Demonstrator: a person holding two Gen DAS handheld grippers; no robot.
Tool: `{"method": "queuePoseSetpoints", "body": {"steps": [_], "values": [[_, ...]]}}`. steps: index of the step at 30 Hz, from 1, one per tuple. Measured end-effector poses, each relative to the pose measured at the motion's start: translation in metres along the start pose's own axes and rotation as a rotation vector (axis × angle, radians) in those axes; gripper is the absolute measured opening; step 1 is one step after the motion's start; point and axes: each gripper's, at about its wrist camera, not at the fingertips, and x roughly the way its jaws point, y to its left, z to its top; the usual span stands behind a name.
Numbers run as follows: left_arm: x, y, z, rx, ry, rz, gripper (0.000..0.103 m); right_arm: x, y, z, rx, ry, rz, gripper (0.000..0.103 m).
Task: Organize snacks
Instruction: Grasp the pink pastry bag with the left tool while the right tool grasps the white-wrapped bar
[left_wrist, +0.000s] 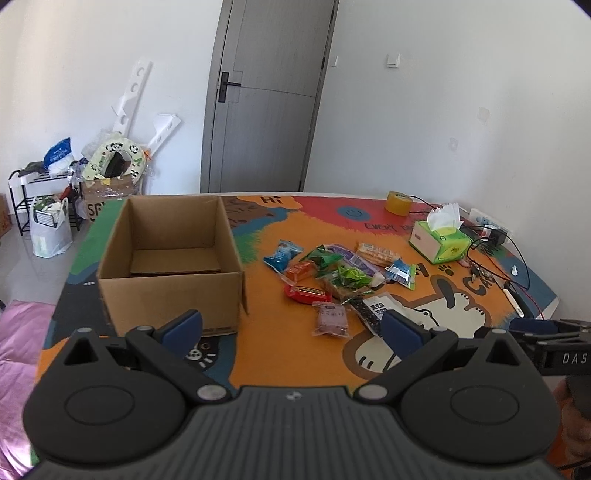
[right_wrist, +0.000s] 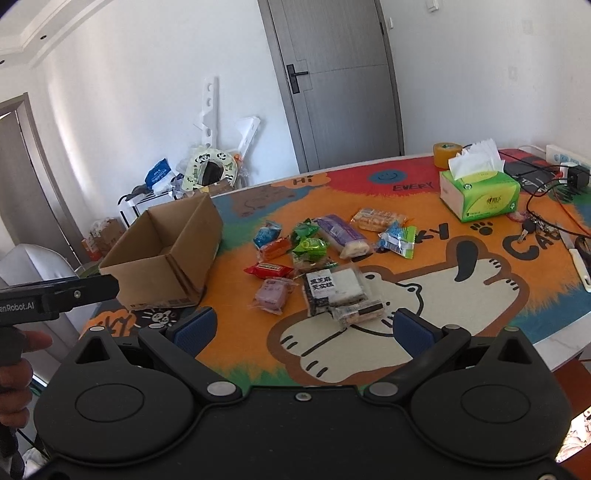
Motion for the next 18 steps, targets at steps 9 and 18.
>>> {"method": "queuePoseSetpoints", "body": {"steps": [9,18], "values": [[0.039,-0.014,-0.001,0.01,0.018,-0.02,0.102,0.023,-0.028,-0.007,0.015,0.012,-0.024,0.103],[0.078,-0.024,-0.007,0.006,0.06,-0.046,0.1,0.049,-0.045,-0.009,0.027,0.006,-0.021,0.098]]}}
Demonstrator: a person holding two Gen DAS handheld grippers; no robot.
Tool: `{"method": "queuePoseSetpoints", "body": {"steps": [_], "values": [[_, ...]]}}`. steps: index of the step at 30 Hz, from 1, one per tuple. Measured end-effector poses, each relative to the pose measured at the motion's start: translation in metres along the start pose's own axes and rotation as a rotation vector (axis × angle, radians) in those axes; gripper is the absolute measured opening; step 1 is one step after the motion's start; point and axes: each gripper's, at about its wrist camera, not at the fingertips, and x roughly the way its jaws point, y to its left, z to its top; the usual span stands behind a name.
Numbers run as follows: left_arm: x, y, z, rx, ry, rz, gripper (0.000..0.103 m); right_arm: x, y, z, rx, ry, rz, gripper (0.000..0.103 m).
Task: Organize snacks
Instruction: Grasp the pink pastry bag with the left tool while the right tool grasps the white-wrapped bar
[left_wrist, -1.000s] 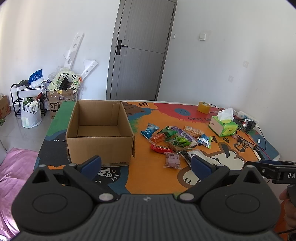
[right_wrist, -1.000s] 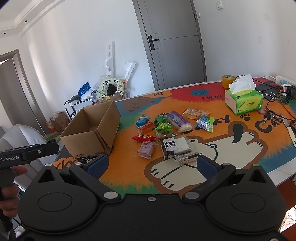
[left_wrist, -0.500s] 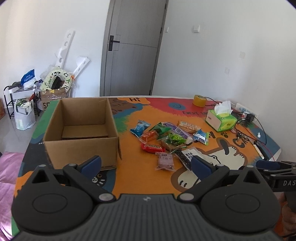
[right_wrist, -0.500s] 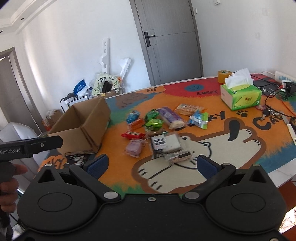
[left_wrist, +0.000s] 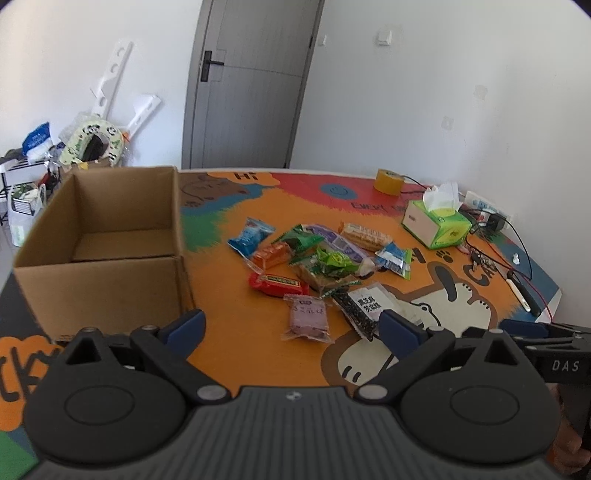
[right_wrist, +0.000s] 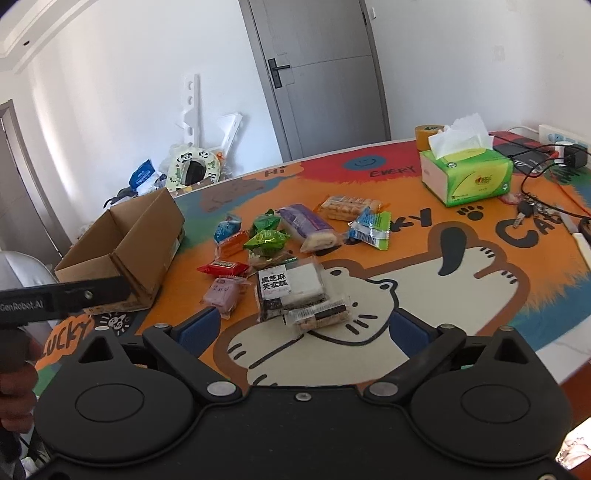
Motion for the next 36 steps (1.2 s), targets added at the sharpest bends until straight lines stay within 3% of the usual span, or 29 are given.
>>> {"method": "queuePoseSetpoints", "body": {"steps": [11,22,28,30,36], "values": [[0.046,-0.005,-0.001,0.01,0.038,-0.031,0.091,0.052,-0.012,-0.002,-0.024,0.061,-0.003,0.091],[0.092,-0.013,-0.003,0.019,0.093,0.001,0.087,0.084,-0.021,-0.004,-0.029,0.097,0.014,0.085],[0.115,-0.018,-0.005,0.025,0.115,0.02,0.085,0.095,-0.024,-0.003,-0.05,0.084,0.008,0.071],[0.12,-0.02,-0.007,0.029,0.116,0.029,0.084,0.096,-0.026,-0.001,-0.051,0.075,-0.005,0.058],[0.128,-0.021,-0.009,0.024,0.102,0.033,0.077,0.096,-0.031,0.001,-0.058,0.076,0.001,0.053]]}}
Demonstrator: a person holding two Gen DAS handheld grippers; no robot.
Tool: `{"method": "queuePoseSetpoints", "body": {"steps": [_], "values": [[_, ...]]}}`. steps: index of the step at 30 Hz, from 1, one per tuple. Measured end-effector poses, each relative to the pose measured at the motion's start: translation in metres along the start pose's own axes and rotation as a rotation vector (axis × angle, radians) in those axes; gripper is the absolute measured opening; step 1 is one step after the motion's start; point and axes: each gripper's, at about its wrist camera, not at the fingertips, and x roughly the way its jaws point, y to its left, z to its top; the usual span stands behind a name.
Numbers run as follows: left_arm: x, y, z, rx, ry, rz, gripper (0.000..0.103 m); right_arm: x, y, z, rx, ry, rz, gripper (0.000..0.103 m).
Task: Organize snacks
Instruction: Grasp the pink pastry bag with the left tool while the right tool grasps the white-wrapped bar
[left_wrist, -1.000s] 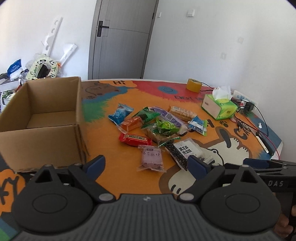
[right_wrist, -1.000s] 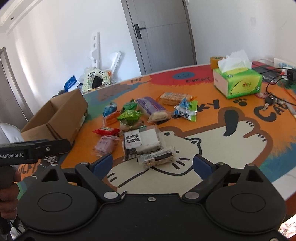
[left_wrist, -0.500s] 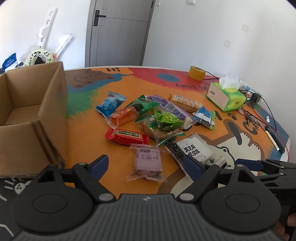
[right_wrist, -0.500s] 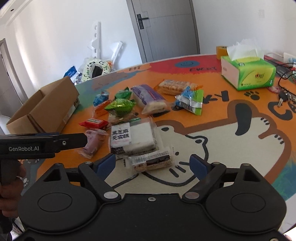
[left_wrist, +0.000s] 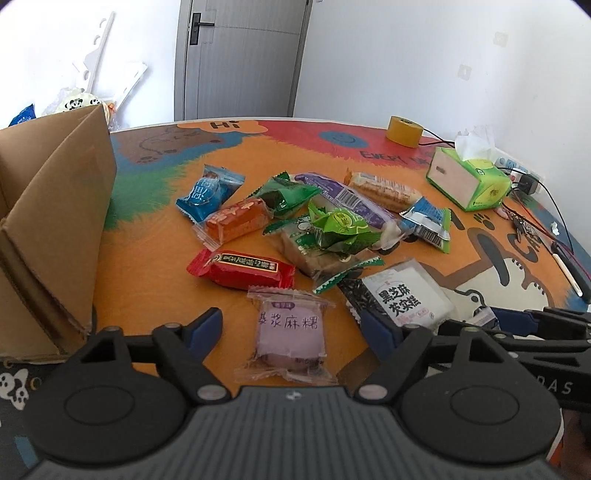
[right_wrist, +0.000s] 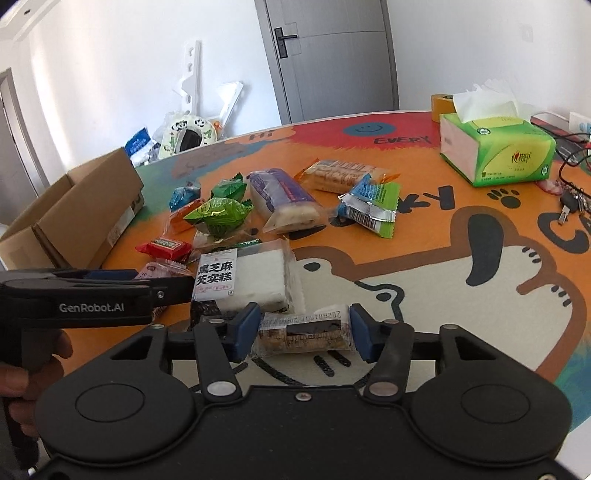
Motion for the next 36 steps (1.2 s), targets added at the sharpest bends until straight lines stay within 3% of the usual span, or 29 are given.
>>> {"method": "queuePoseSetpoints", "body": {"steps": [4,8,22,36], "values": [[0.0,-0.003,-0.004,0.02,-0.022,0.041,0.057,-0.001,-0.001,0.0,0.021,-0.004,-0.003,0.052],[-0.002,-0.001,-0.005,0.008,-0.032,0.024,0.035,-0.007,-0.002,-0.001,0.035,-0.012,0.0,0.052],[-0.032,0.004,-0.008,-0.034,-0.054,-0.025,0.031,-0.032,-0.001,-0.005,0.074,-0.06,0.006,0.052],[-0.08,0.023,0.009,-0.05,-0.171,0.007,0.031,-0.045,0.038,0.014,0.032,-0.129,0.05,0.052]]}}
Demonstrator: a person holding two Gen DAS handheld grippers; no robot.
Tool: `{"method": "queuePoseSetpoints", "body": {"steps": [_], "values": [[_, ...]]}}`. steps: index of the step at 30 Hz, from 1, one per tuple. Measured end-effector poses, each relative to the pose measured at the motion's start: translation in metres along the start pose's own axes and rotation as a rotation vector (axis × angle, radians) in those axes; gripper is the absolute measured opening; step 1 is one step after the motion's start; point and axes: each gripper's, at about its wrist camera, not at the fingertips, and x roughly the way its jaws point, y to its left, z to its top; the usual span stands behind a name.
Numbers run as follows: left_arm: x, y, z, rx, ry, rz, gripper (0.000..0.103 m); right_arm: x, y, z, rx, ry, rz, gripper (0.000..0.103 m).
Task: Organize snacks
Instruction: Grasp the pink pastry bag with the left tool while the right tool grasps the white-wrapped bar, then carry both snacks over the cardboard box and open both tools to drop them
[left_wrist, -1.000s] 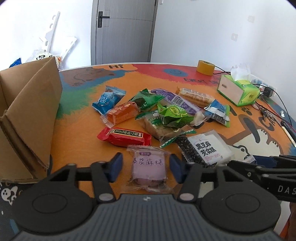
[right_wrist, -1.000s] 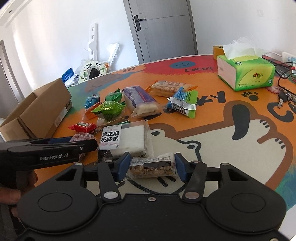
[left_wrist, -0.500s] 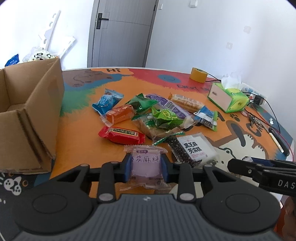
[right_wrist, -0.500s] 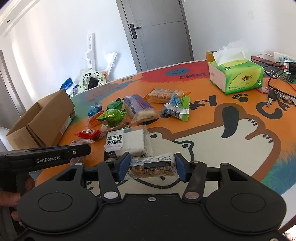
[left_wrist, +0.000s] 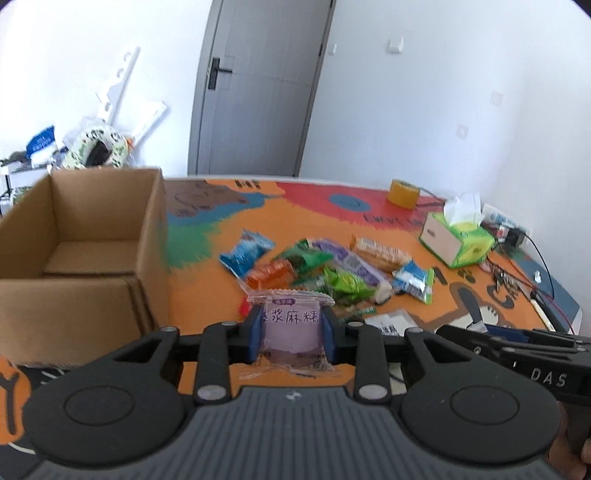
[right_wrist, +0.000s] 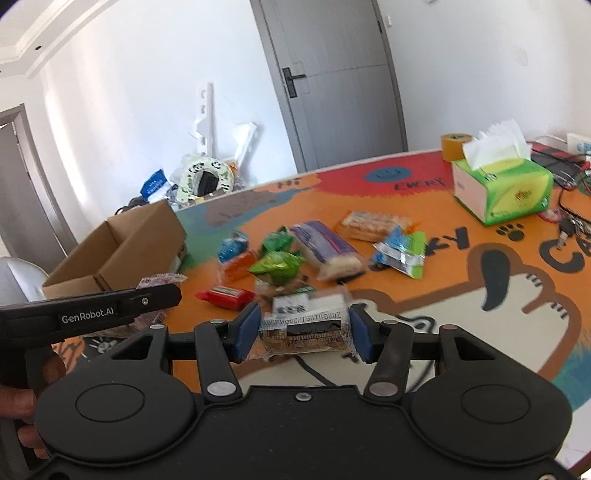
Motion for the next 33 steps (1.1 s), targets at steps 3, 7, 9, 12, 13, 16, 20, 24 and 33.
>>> {"method": "queuePoseSetpoints", "body": {"steps": [3,7,9,12,13,16,20,24,33], "values": [[-0.01,0.005,0.007,-0.006,-0.031,0.009,0.031,-0.003,0.011,0.006,-0.023,-0.019,0.016,0.052],[-0.023,0.012,0.014,-0.017,-0.062,0.032,0.031,-0.006,0.024,0.014,-0.041,-0.045,0.043,0.052],[-0.03,0.017,0.018,-0.022,-0.078,0.041,0.031,-0.006,0.031,0.018,-0.05,-0.054,0.054,0.052],[-0.042,0.025,0.024,-0.036,-0.109,0.054,0.031,-0.009,0.041,0.023,-0.064,-0.069,0.075,0.052],[-0.046,0.027,0.026,-0.038,-0.118,0.061,0.031,-0.01,0.045,0.024,-0.07,-0.074,0.081,0.052],[-0.056,0.036,0.03,-0.047,-0.139,0.079,0.031,-0.01,0.054,0.028,-0.079,-0.084,0.096,0.052],[-0.065,0.046,0.033,-0.062,-0.161,0.099,0.031,-0.01,0.065,0.032,-0.083,-0.094,0.113,0.052],[-0.069,0.057,0.034,-0.083,-0.177,0.113,0.031,-0.012,0.077,0.037,-0.104,-0.105,0.126,0.052],[-0.074,0.085,0.038,-0.106,-0.182,0.145,0.031,-0.003,0.098,0.044,-0.119,-0.108,0.148,0.052]]}}
